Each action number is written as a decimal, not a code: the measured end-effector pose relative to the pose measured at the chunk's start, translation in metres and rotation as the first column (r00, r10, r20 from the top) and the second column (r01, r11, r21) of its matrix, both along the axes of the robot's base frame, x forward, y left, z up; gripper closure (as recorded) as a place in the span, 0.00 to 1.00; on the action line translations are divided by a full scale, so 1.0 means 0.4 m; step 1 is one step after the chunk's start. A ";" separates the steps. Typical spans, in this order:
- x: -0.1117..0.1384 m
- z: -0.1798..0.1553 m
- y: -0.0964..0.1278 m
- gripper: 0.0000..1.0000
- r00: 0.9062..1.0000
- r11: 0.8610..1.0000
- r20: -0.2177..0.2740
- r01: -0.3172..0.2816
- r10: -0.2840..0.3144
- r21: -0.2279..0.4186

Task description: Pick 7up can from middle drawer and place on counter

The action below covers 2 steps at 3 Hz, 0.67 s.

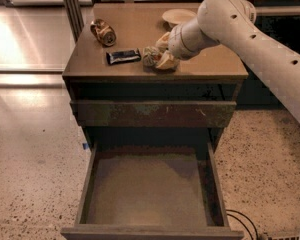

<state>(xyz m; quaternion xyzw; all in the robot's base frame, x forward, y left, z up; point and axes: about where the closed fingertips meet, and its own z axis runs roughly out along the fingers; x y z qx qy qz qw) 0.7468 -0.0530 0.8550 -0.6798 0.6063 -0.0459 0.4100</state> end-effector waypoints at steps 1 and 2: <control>0.000 0.000 0.000 0.61 1.000 1.000 0.000 0.000 0.000 0.000; 0.000 0.000 0.000 0.37 1.000 1.000 0.000 0.000 0.000 0.000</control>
Offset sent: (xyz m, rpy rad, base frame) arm 0.0000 0.0000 0.0000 0.0000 0.0000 0.0000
